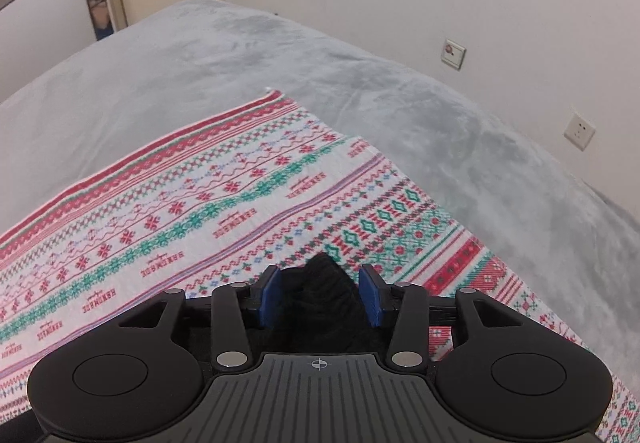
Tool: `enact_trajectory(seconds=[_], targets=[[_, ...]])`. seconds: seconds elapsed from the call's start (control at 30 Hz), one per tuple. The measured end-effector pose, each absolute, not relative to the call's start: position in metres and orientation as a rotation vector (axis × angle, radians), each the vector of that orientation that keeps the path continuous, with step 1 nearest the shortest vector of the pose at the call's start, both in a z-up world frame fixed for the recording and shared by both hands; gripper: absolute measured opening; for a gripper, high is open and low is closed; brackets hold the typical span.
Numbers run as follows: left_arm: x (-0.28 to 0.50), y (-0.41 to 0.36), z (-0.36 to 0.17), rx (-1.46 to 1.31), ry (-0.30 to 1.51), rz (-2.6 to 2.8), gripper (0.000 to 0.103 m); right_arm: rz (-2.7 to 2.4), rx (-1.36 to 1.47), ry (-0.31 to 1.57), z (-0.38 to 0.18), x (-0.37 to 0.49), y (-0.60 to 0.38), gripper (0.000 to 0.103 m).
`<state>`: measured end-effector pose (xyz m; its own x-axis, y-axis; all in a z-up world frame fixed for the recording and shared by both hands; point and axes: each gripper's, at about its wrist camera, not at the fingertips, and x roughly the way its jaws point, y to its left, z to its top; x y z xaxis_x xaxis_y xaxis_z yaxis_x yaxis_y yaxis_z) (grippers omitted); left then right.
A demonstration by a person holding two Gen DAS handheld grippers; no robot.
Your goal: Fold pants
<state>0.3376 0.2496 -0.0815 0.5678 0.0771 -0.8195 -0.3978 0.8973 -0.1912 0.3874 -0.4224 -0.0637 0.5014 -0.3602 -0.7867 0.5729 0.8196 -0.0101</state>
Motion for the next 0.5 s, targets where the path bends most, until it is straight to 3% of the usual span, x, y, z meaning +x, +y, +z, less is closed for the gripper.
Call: enact_trajectory(seconds=[0.13, 0.2, 0.27, 0.5], targets=[[0.339, 0.249, -0.082, -0.363, 0.918, 0.297, 0.079, -0.573, 0.232, 0.89, -0.068, 0.394, -0.413, 0.042], [0.338, 0.249, -0.081, -0.368, 0.911, 0.298, 0.077, -0.567, 0.206, 0.905, -0.072, 0.395, -0.41, 0.036], [0.337, 0.25, -0.08, -0.376, 0.902, 0.298, 0.075, -0.586, 0.161, 0.936, -0.077, 0.398, -0.407, 0.003], [0.333, 0.254, -0.072, -0.426, 0.873, 0.315, 0.073, -0.578, 0.196, 0.905, -0.068, 0.394, -0.408, 0.001]])
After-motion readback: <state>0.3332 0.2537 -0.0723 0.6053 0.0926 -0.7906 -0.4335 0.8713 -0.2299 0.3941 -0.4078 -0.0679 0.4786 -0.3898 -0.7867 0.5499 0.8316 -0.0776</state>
